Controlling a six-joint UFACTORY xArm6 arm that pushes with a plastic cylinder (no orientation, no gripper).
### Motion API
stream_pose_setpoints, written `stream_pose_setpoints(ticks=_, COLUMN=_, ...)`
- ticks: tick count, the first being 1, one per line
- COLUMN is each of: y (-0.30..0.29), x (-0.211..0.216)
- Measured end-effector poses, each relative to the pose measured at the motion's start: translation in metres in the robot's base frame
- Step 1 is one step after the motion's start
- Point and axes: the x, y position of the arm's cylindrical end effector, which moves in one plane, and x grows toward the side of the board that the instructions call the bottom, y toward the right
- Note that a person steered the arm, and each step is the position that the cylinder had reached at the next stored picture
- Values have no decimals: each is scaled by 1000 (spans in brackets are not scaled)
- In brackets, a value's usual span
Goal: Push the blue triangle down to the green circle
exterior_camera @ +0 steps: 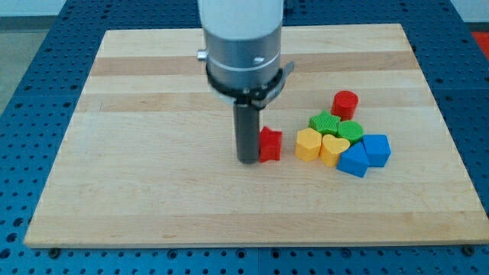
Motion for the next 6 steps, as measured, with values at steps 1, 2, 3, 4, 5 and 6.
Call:
stream_pose_setpoints(ticks=1, y=18, x=-31)
stream_pose_setpoints(ticks=2, y=23, x=-43)
stream_pose_setpoints(ticks=3, y=-4, x=-39)
stream_pose_setpoints(ticks=4, y=-12, x=12)
stream_pose_setpoints(ticks=5, y=14, x=83)
stream_pose_setpoints(ticks=6, y=61, x=110)
